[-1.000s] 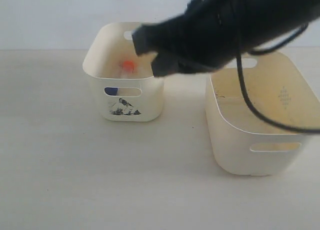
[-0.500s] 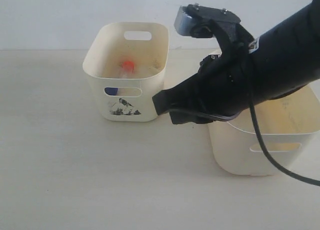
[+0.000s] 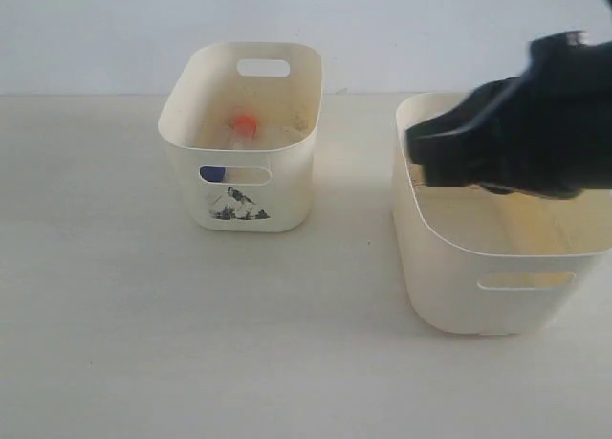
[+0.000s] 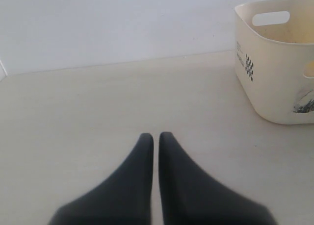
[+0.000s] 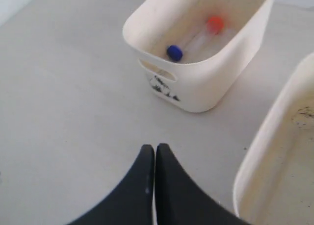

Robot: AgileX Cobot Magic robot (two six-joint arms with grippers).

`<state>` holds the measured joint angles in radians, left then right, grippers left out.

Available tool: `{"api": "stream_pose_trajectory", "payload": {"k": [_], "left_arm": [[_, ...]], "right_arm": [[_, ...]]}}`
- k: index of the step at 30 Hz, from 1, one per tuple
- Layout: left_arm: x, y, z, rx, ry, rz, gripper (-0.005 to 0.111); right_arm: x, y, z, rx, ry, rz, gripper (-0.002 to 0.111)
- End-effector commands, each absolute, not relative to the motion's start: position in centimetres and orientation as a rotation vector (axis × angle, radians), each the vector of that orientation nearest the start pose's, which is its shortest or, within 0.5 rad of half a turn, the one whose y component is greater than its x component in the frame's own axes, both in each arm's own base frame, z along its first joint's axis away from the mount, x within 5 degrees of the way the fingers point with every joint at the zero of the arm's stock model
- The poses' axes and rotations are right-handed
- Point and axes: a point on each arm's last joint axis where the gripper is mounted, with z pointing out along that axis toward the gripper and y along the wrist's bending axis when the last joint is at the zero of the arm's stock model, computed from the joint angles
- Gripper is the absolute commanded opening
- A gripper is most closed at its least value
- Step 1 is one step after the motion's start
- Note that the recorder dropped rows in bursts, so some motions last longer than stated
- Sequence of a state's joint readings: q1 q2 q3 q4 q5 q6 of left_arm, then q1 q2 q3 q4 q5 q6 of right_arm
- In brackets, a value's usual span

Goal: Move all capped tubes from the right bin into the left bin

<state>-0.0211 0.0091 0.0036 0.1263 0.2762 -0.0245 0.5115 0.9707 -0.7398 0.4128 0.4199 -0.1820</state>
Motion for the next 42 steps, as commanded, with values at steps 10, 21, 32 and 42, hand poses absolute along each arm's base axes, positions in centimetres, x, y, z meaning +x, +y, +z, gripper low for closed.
{"api": "stream_pose_trajectory", "payload": {"k": [10,21,32,42], "left_arm": [[5.6,0.2,18.9,0.065,1.750,0.071,0.004],[5.6,0.2,18.9,0.065,1.750,0.071,0.004],[5.6,0.2,18.9,0.065,1.750,0.071,0.004],[5.6,0.2,18.9,0.065,1.750,0.071,0.004]], "right_arm": [[8.2,2.6,24.0,-0.036,1.745,0.417,0.000],[5.6,0.1,21.4,0.167,1.469,0.231,0.000],[5.3,1.3,18.4,0.027,1.815,0.225,0.000],[5.3,0.2,18.1,0.276,1.828,0.235,0.000]]}}
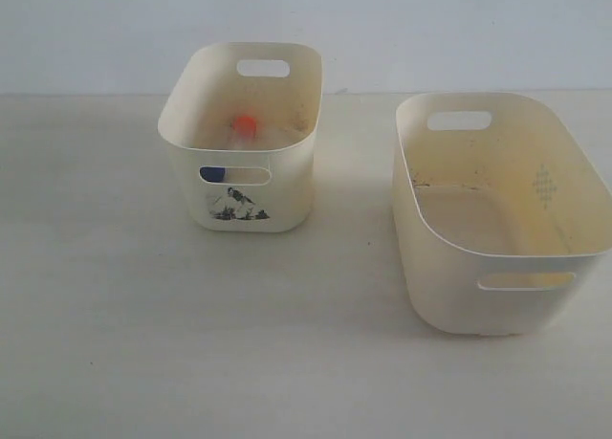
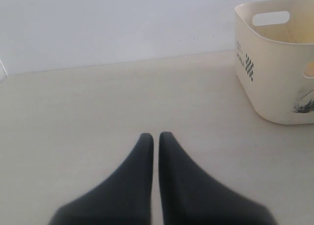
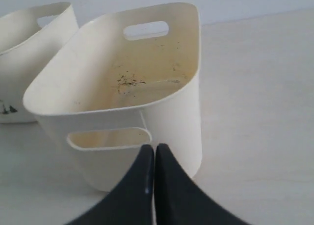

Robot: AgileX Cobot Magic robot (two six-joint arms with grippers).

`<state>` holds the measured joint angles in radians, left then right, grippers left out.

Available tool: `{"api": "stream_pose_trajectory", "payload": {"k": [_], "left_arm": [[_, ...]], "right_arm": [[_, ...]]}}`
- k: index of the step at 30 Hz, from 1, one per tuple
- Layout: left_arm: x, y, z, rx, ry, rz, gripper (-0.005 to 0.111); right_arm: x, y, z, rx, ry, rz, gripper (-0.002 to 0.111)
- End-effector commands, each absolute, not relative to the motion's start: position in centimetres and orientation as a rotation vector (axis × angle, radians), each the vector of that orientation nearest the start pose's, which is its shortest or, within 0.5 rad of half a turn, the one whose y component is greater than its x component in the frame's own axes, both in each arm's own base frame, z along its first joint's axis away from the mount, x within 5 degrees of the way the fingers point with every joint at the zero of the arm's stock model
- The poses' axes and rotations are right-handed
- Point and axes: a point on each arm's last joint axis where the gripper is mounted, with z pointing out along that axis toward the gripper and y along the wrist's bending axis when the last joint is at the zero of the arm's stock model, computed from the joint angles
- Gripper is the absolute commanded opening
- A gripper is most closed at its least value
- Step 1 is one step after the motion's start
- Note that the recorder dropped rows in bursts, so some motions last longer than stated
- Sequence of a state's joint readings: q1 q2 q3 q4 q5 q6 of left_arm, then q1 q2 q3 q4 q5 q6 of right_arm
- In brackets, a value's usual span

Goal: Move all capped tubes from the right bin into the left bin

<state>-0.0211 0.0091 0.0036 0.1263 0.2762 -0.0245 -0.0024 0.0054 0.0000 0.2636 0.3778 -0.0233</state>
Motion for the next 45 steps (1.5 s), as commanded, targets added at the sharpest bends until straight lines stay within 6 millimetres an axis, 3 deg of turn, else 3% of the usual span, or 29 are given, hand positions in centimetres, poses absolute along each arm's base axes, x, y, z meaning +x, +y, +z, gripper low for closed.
{"api": "stream_pose_trajectory", "payload": {"k": [1,45], "left_arm": [[5.56,0.17,18.92,0.065,1.750,0.071,0.004],[5.56,0.17,18.92,0.065,1.750,0.071,0.004]], "right_arm": [[5.32,0.03,18.10,0.286,1.823,0.217,0.000],[5.32,-0.08,18.10,0.291,1.822,0.203,0.000]]}}
